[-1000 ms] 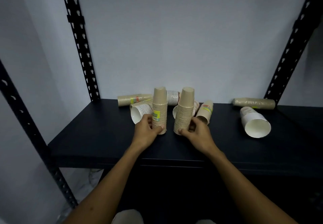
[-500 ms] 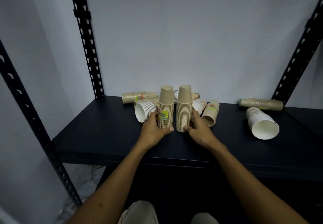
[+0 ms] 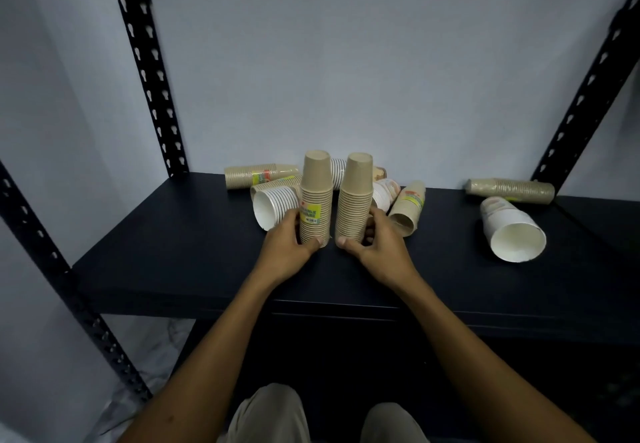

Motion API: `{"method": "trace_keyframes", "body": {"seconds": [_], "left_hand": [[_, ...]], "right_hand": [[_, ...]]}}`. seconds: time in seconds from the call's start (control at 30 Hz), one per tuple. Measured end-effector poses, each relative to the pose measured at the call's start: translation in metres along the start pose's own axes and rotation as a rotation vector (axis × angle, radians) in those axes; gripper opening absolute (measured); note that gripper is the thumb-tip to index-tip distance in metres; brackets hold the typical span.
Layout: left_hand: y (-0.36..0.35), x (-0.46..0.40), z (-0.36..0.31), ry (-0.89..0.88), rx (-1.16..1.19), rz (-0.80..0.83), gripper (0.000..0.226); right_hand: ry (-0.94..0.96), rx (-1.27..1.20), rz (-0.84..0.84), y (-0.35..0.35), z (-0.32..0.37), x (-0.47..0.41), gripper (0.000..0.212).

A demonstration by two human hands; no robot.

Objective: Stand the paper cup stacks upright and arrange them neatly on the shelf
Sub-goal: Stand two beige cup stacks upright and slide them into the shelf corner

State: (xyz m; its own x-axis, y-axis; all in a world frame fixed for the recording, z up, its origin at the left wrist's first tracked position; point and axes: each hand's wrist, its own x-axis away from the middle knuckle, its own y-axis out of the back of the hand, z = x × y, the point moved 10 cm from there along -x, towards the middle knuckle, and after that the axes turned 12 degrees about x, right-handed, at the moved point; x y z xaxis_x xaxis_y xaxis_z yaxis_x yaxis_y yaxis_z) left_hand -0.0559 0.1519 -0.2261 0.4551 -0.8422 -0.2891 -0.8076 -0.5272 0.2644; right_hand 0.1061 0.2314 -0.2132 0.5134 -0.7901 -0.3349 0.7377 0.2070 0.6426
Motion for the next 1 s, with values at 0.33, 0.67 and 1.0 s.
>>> {"method": "trace_keyframes", "body": {"seconds": [0.33,0.67,1.0], "left_hand": [[0.001,-0.001,-0.003,-0.009,-0.025,-0.023,0.053],[0.000,0.003,-0.005,-0.001,-0.060,-0.037,0.052],[0.000,0.006,-0.011,-0.013,-0.051,0.014,0.054]], "right_hand": [[-0.020,-0.108,0.017,0.000,-0.004,0.002,0.067],[-0.065,-0.173,-0.074,0.014,-0.008,0.005,0.063],[-0.102,-0.201,-0.093,0.017,-0.012,0.006,0.062]]}}
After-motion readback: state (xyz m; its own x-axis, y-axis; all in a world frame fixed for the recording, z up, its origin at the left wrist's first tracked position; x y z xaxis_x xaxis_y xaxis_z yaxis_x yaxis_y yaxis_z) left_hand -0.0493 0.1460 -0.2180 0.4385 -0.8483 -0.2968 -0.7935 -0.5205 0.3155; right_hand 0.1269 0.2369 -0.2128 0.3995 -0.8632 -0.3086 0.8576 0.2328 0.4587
